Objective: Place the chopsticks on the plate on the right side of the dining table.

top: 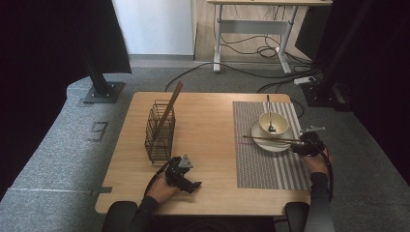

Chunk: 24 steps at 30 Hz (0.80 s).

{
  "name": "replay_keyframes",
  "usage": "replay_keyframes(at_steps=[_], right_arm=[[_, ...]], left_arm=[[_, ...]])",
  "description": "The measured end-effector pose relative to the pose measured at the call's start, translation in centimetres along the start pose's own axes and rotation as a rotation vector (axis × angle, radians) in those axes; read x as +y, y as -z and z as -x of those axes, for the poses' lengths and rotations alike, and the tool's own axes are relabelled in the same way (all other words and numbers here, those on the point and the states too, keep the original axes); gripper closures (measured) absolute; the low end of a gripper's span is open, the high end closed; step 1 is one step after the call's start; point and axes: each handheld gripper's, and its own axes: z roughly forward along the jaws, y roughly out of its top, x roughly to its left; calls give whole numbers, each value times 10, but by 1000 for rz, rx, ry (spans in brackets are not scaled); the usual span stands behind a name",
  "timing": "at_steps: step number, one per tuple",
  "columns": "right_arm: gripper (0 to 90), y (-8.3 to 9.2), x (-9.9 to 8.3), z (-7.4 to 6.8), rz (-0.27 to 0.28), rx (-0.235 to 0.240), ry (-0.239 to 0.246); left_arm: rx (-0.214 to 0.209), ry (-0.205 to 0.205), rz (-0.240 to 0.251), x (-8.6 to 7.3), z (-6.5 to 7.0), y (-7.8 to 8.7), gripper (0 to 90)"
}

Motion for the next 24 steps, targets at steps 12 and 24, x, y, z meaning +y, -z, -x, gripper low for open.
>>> replay_keyframes(at_steps=[12, 24], right_arm=[[385, 0, -1, 3, 22, -18, -14], [215, 9, -5, -5, 141, 83, -24]], left_arm=[[0, 0, 0, 0, 0, 0, 0], [-1, -3, -2, 0, 0, 0, 0]])
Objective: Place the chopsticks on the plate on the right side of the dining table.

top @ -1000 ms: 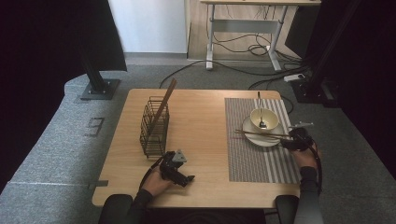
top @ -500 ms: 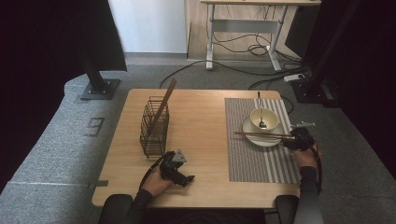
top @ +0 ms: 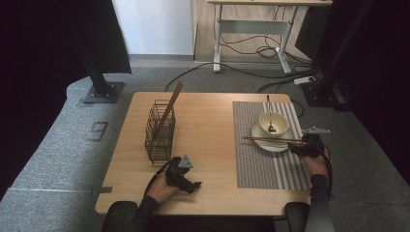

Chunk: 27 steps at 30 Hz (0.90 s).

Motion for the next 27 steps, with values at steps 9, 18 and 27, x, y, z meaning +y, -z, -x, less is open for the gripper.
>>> replay_keyframes(at_steps=[9, 18, 27], right_arm=[[63, -4, -4, -27, 38, 96, 40], [0, -15, -4, -54, 63, 239, 66], [0, -29, -2, -74, 34, 281, 111]], left_arm=[[-2, -2, 0, 0, 0, 0, 0], [-3, -3, 0, 0, 0, 0, 0], [-3, -3, -1, 0, 0, 0, 0]])
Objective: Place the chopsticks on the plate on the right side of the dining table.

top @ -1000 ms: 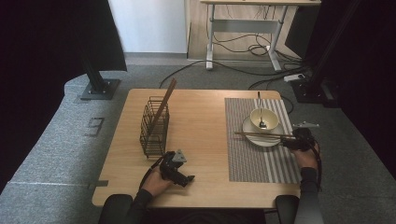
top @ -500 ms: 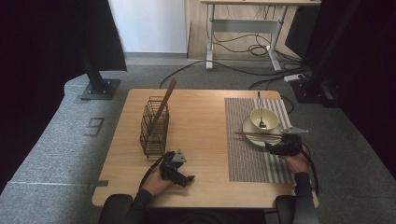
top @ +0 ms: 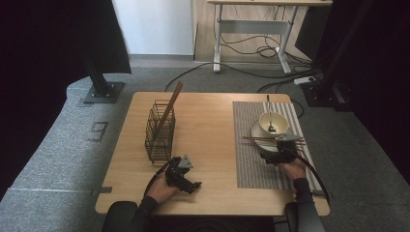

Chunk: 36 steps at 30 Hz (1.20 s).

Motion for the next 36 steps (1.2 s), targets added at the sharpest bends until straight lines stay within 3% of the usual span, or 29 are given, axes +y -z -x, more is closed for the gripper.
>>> replay_keyframes(at_steps=[11, 29, 36], right_arm=[[0, -10, 0, 0, -18, -6, 13], [5, -5, 2, 1, -6, -17, 19], [6, 9, 4, 11, 21, -73, 7]], left_arm=[[0, 0, 0, 0, 0, 0, 0], [0, 0, 0, 0, 0, 0, 0], [0, 0, 0, 0, 0, 0, 0]])
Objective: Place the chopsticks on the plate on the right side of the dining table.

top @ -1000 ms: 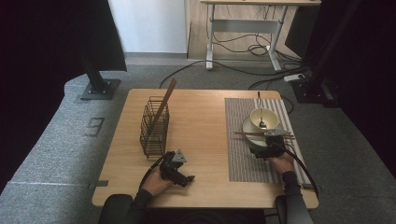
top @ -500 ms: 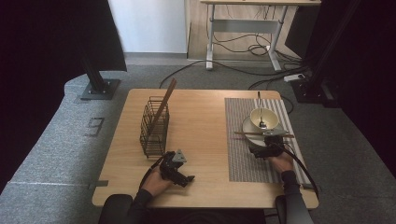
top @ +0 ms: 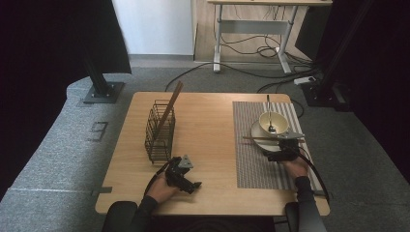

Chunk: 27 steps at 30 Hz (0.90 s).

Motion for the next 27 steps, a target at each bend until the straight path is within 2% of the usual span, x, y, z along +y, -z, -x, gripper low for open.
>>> replay_keyframes(at_steps=[3, 8, 10, 11, 12, 15, 19, 23, 27], right_arm=[[6, 9, -2, 10, 8, -63, -19], [12, 24, -9, 30, 33, -202, -74], [12, 26, -12, 34, 40, -216, -92], [13, 29, -16, 41, 46, -248, -125], [13, 30, -19, 43, 50, -267, -135], [15, 32, -25, 52, 53, -294, -163], [32, 31, -31, 56, 58, -312, -177], [35, 26, -34, 59, 50, -302, -193], [71, 24, -36, 62, 67, -283, -223]], left_arm=[[0, 0, 0, 0, 0, 0, 0], [0, 0, 0, 0, 0, 0, 0], [0, 0, 0, 0, 0, 0, 0], [0, 0, 0, 0, 0, 0, 0], [0, 0, 0, 0, 0, 0, 0], [0, 0, 0, 0, 0, 0, 0], [0, 0, 0, 0, 0, 0, 0], [0, 0, 0, 0, 0, 0, 0], [0, 0, 0, 0, 0, 0, 0]])
